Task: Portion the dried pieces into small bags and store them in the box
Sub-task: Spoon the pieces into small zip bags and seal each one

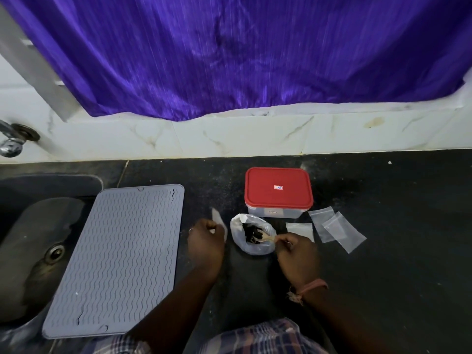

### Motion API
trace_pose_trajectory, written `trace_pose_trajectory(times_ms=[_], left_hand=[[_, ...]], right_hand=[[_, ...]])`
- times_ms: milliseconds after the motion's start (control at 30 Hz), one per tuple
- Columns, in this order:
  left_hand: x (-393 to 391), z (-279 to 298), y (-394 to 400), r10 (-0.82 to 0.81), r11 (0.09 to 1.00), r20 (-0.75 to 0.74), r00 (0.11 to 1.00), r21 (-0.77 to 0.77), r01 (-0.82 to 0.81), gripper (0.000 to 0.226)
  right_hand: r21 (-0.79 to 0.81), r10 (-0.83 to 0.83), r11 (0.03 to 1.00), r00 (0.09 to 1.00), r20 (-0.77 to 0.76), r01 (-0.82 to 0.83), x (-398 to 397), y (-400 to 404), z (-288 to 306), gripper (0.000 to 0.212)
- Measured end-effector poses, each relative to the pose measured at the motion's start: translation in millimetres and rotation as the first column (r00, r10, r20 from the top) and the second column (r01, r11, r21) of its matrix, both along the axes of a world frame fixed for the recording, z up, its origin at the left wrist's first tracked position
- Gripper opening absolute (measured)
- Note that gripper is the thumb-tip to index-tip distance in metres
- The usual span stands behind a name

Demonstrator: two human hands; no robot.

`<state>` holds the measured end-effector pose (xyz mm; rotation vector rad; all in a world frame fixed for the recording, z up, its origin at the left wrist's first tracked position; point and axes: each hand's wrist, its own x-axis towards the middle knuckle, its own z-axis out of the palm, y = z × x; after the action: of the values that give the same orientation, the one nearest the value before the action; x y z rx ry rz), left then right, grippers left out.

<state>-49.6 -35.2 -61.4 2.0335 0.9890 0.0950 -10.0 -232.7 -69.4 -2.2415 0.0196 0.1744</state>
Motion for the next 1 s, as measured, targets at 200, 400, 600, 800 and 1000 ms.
trace_pose_trajectory(times_ms=[200, 400, 600, 800, 1000], left_hand=[[-0.6, -3.4, -3.6, -0.092, 0.996, -0.022, 0.995, 0.019, 0.093, 0.021], [2.6, 1.6, -6.0, -0.139, 0.978, -0.06, 0.989, 0.146, 0.146, 0.026], [3.7, 1.9, -8.9, -0.192, 0.978, 0.004, 0.981, 0.081, 0.191, 0.025], [4.1, 1.3, -12.3, -0.272, 0.962, 0.044, 0.961, 0.053, 0.269, 0.027], [1.9, 6.0, -19.5, -0.227, 0.974, 0.121, 0.966, 0.01, 0.227, 0.034]], right_hand=[[0.298, -0.192, 0.895, 0.888, -0.419, 0.333, 5.9, 8.2, 9.2, 0.014], [0.329, -0.188, 0.816, 0.758, -0.625, 0.475, 13.5, -1.0, 5.0, 0.011], [0.458, -0.107, 0.775, 0.805, -0.584, 0.436, 8.0, 2.1, 24.1, 0.008], [0.501, -0.023, 0.813, 0.877, -0.481, 0.296, 3.5, 17.0, 36.9, 0.009], [0.421, -0.048, 0.889, 0.952, -0.302, 0.179, -2.3, 26.7, 31.7, 0.017]])
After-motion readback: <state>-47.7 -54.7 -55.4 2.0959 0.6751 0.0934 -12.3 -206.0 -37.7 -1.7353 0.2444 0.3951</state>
